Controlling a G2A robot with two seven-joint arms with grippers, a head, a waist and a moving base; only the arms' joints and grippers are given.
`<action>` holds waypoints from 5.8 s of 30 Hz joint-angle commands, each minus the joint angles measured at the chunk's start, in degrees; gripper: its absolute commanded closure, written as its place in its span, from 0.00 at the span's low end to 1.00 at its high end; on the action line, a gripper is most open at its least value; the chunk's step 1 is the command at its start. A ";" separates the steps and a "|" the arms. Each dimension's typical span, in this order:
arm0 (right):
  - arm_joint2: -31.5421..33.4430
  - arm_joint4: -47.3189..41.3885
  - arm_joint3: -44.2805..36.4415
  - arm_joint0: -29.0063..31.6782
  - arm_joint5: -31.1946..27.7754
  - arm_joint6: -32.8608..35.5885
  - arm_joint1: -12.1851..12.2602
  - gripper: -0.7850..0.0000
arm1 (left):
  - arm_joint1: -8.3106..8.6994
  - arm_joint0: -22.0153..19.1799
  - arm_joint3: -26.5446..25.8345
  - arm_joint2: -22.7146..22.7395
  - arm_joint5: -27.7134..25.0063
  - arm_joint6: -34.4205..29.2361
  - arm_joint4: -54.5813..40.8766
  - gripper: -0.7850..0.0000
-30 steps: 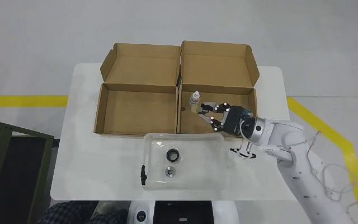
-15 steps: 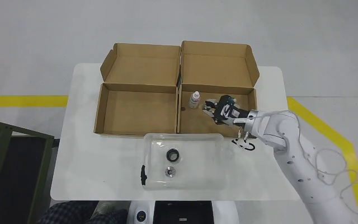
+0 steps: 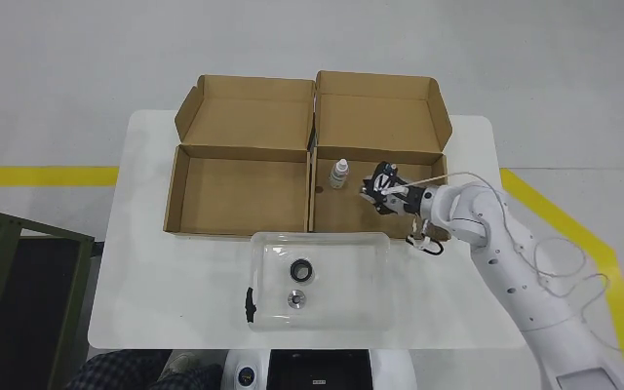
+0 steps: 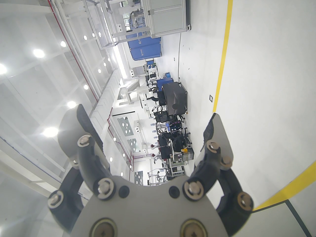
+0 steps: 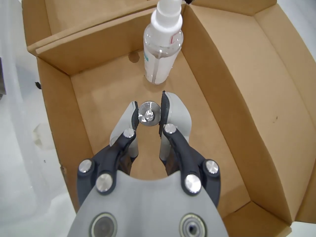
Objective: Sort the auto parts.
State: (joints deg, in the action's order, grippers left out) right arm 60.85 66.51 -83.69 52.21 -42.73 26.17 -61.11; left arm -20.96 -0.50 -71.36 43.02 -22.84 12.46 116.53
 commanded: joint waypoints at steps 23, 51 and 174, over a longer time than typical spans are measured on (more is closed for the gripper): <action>-4.93 2.00 5.13 -5.04 1.65 -1.61 -1.83 0.62 | 0.00 0.00 0.00 0.00 0.00 0.00 0.00 0.00; 0.69 0.67 -26.79 9.86 -2.44 0.83 1.11 0.53 | 0.00 0.00 0.00 0.00 0.00 0.00 0.00 0.00; 1.16 3.27 -31.86 12.48 -5.70 -15.73 -0.59 1.00 | 0.00 0.00 0.00 0.00 0.00 0.00 0.00 0.00</action>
State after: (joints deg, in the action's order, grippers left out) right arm 61.21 70.01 -115.06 64.35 -48.36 10.53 -61.82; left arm -20.96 -0.50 -71.36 43.02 -22.84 12.46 116.53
